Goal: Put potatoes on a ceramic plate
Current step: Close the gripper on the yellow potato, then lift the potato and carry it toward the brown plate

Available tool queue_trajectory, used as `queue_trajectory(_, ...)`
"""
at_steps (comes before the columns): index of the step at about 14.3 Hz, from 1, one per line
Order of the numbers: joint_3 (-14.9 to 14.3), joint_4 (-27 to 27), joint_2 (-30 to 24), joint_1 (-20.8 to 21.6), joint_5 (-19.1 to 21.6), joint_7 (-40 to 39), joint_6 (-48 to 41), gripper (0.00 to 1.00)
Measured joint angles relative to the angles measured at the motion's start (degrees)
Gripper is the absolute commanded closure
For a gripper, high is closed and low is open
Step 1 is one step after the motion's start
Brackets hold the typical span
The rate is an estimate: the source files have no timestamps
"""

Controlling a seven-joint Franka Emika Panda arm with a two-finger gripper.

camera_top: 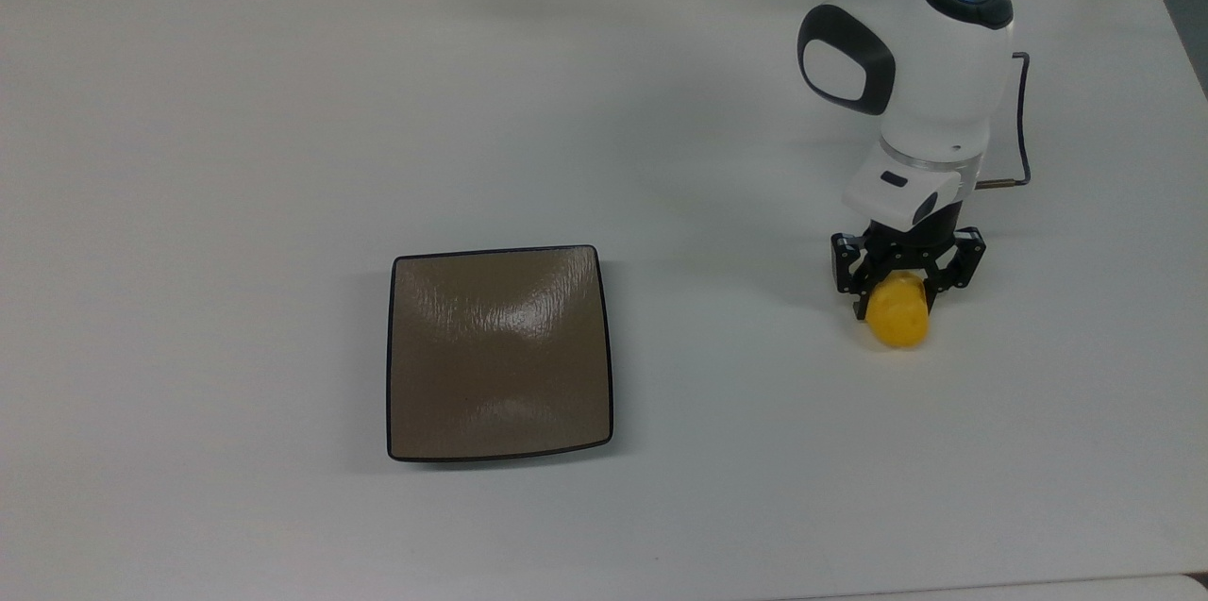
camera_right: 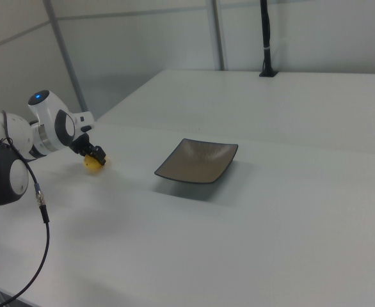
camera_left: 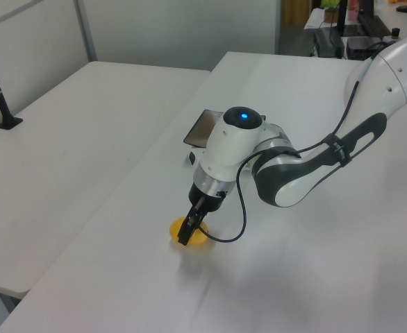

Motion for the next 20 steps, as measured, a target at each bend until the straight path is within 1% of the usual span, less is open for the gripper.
queue_trajectory(5,0.0,0.0,-0.4,0.0,0.0,1.2,-1.2,1.0)
queue_trajectory(7,0.0,0.0,-1.9,0.0,0.0,1.5,-3.1,1.0)
queue_trajectory(9,0.0,-0.2,-4.7,0.0,0.2,1.7,-5.5,1.0)
queue_trajectory(12,-0.1,-2.0,-11.0,-0.5,0.2,1.8,-10.6,1.0)
queue_trajectory(15,-0.3,-5.4,-18.8,-1.4,0.6,1.8,-17.6,1.0)
queue_trajectory(17,-0.6,-7.7,-24.2,-2.5,2.6,0.6,-21.9,0.99)
queue_trajectory(20,-1.9,-11.0,-32.3,-4.5,7.3,-5.8,-28.0,0.99)
